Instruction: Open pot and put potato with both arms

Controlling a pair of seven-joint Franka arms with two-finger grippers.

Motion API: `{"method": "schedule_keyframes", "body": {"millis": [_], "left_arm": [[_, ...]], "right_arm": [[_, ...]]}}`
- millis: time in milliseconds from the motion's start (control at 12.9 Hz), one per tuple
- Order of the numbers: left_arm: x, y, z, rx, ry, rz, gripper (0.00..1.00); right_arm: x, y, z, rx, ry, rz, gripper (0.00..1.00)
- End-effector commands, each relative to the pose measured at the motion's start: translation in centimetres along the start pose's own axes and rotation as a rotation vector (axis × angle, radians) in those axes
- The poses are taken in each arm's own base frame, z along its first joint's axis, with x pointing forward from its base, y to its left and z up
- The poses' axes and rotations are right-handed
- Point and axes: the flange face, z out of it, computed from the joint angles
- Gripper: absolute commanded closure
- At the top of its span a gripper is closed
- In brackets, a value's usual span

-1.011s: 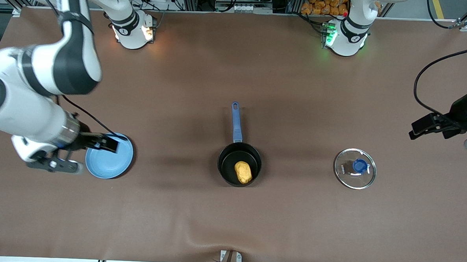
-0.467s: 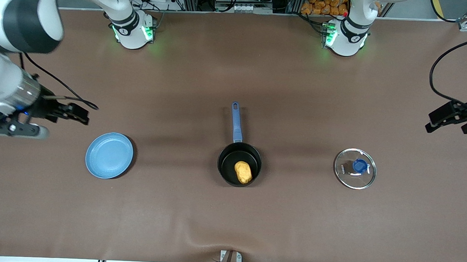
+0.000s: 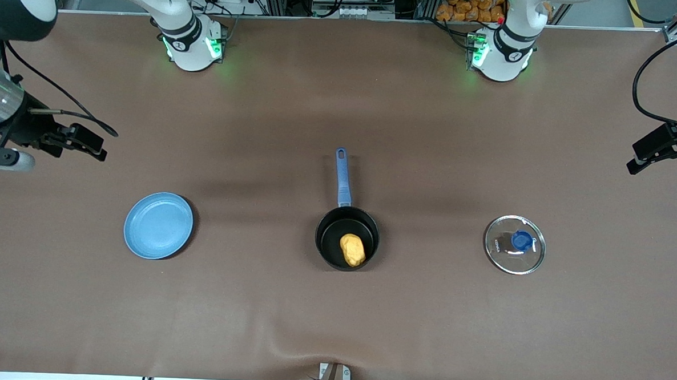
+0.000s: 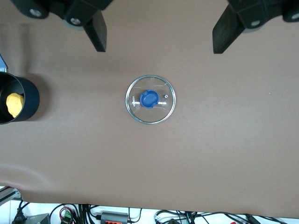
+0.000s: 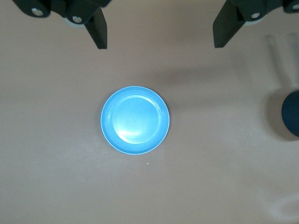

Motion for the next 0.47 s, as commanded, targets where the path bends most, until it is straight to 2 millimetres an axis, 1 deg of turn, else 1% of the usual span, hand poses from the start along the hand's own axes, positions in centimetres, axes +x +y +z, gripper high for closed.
{"method": "schedule_keyframes", "body": {"millis": [0,156,389], "left_arm": [[-0.14,-0.41,-0.18,0.015,0.000,0.017,0.00],[0.00,-0.25,0.45,0.015,-0.011,0.019,0.00],[0.03,-0.16,0.24,0.016,-0.006,0.024,0.00]], "right_arm": [[-1.11,0.39,-0.33,-0.003,0.017,-0.015,0.00],[-1.15,0.49,-0.40,-0.022,0.018,-0.019,0.00],[-1.16,0.34,-0.36,-0.028,0.016,-0.011,0.00]]}}
